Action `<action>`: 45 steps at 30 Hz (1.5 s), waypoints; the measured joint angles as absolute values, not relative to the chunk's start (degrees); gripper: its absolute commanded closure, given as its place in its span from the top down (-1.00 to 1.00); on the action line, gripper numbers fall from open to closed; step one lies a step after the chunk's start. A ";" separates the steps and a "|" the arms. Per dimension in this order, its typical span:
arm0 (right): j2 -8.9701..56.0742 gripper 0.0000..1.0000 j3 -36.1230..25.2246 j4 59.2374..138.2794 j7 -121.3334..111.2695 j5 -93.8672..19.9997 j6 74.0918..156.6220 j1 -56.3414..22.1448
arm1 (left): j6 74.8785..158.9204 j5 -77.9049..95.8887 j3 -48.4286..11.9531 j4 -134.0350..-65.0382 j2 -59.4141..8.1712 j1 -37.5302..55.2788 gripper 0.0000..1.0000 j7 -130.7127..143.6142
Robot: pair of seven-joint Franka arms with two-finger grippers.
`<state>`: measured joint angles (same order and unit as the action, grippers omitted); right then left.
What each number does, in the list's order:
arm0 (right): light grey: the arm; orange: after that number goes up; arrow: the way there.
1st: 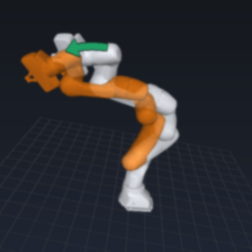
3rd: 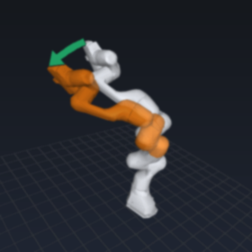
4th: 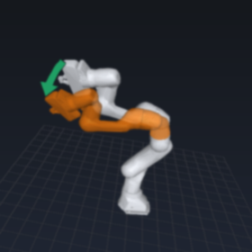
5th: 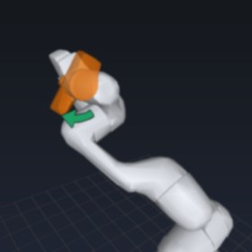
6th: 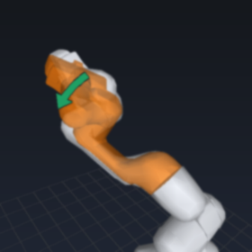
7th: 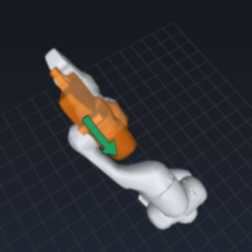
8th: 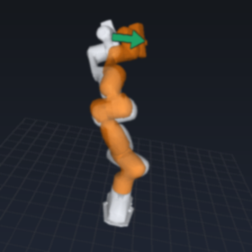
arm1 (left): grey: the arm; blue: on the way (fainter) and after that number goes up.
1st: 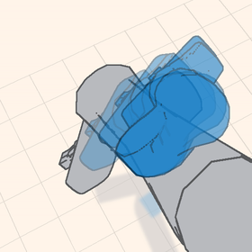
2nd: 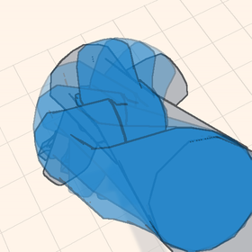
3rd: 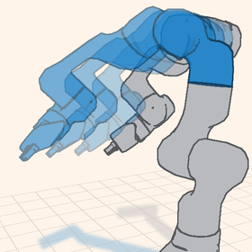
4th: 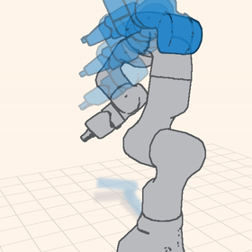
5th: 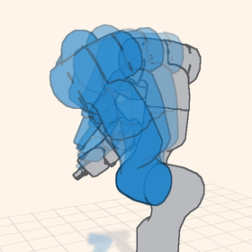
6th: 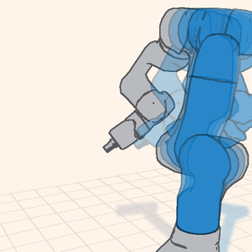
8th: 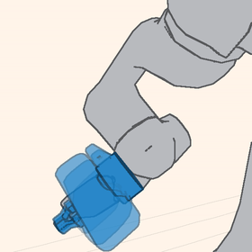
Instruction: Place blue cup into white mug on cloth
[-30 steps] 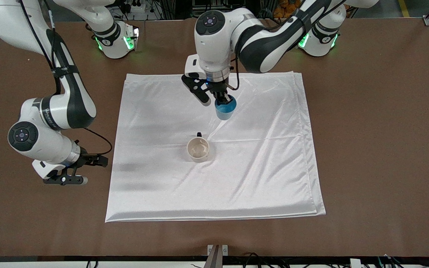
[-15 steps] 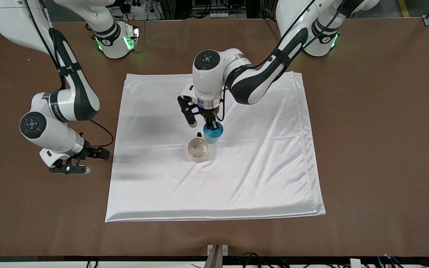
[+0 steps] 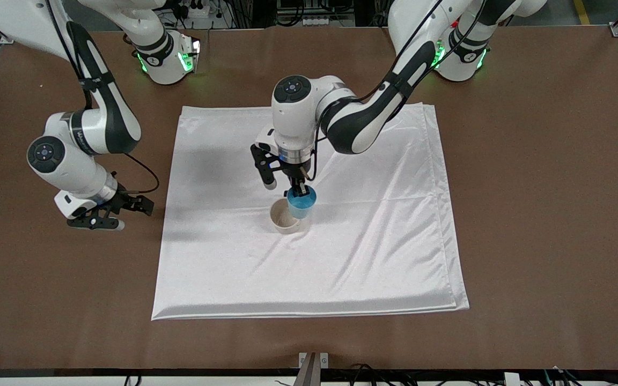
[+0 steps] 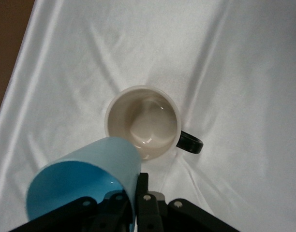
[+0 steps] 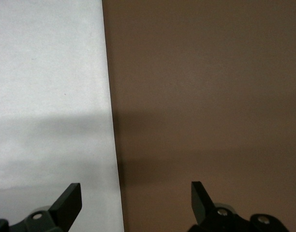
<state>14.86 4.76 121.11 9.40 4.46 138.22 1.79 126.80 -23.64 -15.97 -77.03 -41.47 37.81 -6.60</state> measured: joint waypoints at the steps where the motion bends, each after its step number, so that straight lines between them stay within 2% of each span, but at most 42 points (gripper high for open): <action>1: 14.06 1.00 4.76 121.29 9.40 4.46 137.50 1.79 | 126.82 -23.64 -15.96 -76.90 -41.51 37.81 -1.00 -6.63; 11: 6.13 1.00 4.80 121.47 9.40 4.46 131.16 1.80 | 129.75 -23.64 -15.92 -75.82 -43.70 37.86 -1.00 -6.65; 16: 1.23 1.00 4.90 120.13 9.40 4.44 123.96 1.80 | 131.18 -23.64 -15.91 -75.51 -44.88 37.89 -1.00 -6.68; 25: -3.67 1.00 4.96 110.38 9.39 4.42 108.09 1.80 | 135.16 -23.64 -15.89 -75.15 -46.83 38.12 -1.00 -6.68; 35: -3.42 1.00 4.92 100.53 7.33 4.39 102.88 1.97 | 135.42 -23.64 -15.70 -74.32 -47.54 38.89 -1.00 -6.68; 37: -3.32 1.00 4.91 98.40 7.16 3.93 101.16 2.20 | 135.43 -23.64 -15.61 -74.24 -47.54 38.90 -0.83 -6.68; 38: -3.29 1.00 4.90 97.32 7.11 3.33 100.13 2.39 | 135.43 -23.64 -15.57 -74.21 -47.54 38.90 -0.66 -6.68; 39: -3.24 1.00 4.89 95.99 6.99 2.50 98.78 2.67 | 135.43 -23.64 -15.53 -74.19 -47.54 38.90 -0.31 -6.68; 40: -3.21 1.00 4.89 94.71 6.73 1.76 97.47 2.98 | 135.43 -23.64 -15.49 -74.18 -47.54 38.89 0.43 -6.68; 41: -3.19 1.00 4.89 93.50 6.22 1.13 96.26 3.29 | 135.43 -23.63 -15.46 -74.17 -47.54 38.89 0.99 -6.68; 45: -3.16 1.00 4.83 89.38 3.70 -0.08 92.73 4.20 | 135.45 -23.59 -15.40 -74.08 -47.54 38.87 1.00 -6.68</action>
